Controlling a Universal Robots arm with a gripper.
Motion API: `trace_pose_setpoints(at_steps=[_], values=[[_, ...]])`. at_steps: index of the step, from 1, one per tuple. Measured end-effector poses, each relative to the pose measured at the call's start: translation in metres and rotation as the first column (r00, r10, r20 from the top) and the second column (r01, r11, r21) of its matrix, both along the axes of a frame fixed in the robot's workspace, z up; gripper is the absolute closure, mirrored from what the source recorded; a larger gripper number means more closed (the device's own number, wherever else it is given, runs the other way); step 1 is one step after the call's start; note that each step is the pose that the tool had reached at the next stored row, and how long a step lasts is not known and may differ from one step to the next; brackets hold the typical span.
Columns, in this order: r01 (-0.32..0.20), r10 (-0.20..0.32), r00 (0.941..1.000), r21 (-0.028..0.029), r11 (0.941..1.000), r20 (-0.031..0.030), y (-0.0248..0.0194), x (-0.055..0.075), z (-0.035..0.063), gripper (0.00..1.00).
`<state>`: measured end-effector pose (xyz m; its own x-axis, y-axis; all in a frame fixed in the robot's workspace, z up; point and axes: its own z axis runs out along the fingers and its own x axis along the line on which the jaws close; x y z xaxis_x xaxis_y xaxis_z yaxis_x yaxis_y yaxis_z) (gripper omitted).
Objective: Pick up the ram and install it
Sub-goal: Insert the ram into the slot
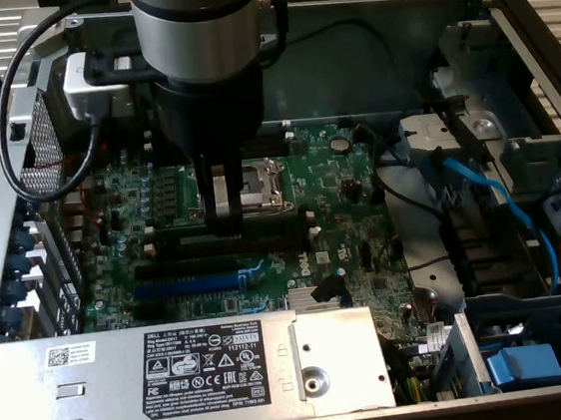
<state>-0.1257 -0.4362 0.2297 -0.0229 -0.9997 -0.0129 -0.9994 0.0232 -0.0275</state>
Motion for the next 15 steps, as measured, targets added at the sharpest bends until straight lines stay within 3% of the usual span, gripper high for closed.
trace_pose_setpoints(at_steps=[12,15], values=[[0.000,0.000,1.0000,-0.0001,1.0000,0.0001,0.0000,0.0000,0.0000,0.88],[0.000,0.000,1.0000,0.0001,1.0000,0.0001,0.0000,0.0000,0.0000,0.80]])
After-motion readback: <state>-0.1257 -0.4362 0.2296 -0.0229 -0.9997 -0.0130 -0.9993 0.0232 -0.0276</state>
